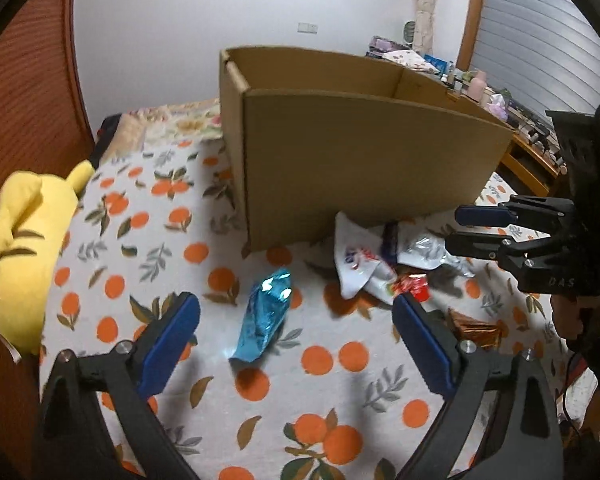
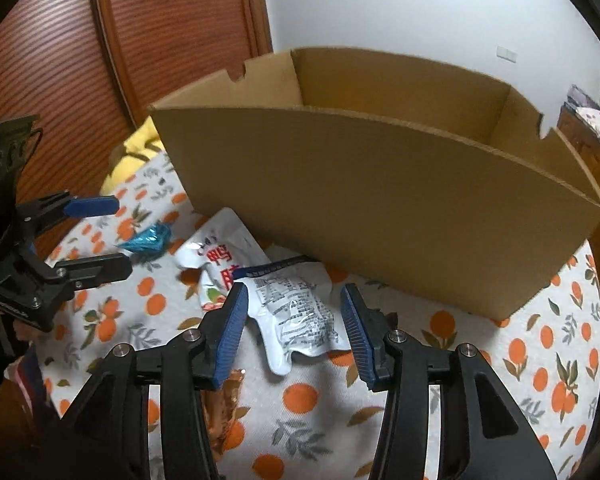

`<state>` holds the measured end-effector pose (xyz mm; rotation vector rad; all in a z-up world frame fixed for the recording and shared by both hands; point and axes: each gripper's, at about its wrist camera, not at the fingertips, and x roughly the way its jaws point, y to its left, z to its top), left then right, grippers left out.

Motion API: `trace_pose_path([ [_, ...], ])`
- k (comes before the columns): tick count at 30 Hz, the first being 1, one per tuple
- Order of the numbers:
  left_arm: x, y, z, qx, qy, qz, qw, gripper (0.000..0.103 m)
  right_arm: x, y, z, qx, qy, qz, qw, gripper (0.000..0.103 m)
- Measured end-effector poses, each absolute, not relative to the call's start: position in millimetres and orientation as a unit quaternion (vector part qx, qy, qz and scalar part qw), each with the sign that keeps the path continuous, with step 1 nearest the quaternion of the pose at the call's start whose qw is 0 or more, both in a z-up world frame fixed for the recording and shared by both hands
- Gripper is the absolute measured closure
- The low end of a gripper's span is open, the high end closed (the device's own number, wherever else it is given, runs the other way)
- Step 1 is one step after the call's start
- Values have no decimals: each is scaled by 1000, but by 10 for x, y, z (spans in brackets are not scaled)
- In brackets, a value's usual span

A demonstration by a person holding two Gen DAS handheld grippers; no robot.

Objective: Organize snacks
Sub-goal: 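Move both tools back to the remaining packets on the bedspread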

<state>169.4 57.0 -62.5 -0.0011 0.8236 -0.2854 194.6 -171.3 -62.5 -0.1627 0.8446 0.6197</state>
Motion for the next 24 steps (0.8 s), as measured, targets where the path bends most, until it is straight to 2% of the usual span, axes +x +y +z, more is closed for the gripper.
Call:
trace_pose_path([
  [7, 1731, 730, -766, -28, 406, -123, 905, 8, 2100, -1656, -783, -87, 428, 291, 851, 54],
  [17, 1784, 772, -856, -40, 414, -122, 901, 8, 2147, -1645, -896, -87, 444, 301, 840, 43],
  [24, 1805, 755, -879, -40, 416, -122, 900, 8, 2009, -1636, -887, -113, 444, 310, 833, 42],
])
